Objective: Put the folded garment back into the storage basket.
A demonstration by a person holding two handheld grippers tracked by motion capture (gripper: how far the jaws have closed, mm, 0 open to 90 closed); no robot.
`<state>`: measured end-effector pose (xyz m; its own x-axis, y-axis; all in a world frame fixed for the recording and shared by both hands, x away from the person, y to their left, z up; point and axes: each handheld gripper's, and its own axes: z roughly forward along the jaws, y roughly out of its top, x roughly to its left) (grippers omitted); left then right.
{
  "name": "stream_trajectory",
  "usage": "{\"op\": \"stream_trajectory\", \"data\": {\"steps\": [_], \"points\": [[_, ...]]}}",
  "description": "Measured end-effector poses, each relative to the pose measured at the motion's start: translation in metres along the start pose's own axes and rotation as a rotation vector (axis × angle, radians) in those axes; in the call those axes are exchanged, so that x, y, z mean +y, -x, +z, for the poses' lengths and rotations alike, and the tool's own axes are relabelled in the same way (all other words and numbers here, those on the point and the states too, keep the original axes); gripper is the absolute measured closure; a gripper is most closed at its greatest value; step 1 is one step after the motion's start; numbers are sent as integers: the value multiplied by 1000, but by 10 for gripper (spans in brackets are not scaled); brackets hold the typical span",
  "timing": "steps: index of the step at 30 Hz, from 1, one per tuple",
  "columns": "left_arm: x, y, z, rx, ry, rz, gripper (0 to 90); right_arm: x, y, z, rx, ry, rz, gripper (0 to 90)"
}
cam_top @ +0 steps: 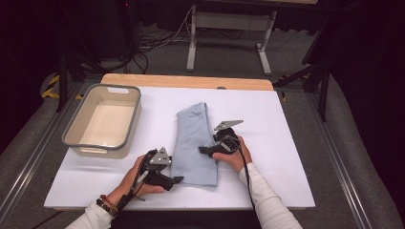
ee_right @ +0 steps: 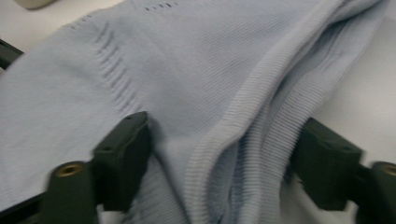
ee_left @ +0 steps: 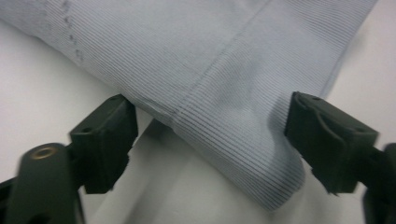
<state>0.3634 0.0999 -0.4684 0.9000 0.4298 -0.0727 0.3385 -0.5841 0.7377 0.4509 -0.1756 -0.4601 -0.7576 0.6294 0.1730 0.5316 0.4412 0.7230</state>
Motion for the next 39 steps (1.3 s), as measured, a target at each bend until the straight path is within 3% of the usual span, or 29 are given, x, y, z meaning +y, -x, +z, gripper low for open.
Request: {"op": "stream_trajectory", "data": {"steps": [2,5,8,13,17,22,28,33,39], "points": [[0,-3,0,-43,-11,-14,260,-1,0,0,38,11,7,397],[0,-3,0,-61,-13,-16,304,-2,1,0,101,11,17,571],[0,-3,-1,-77,-12,-16,356,-2,2,0,143,11,30,641],[-1,-3,-2,-92,-4,-15,477,-4,3,-3,164,35,36,707],[-2,-2,-4,-117,6,-20,590,-4,2,-5,166,61,23,723],[-1,2,-8,-91,10,26,744,-2,-1,-12,174,96,-9,731],[0,3,-13,-83,22,42,768,0,-7,-19,170,120,-40,732],[0,0,-20,-72,57,26,769,3,-10,-24,165,153,-51,732],[1,1,-26,-53,73,49,771,5,-16,-31,145,190,-76,732]]}}
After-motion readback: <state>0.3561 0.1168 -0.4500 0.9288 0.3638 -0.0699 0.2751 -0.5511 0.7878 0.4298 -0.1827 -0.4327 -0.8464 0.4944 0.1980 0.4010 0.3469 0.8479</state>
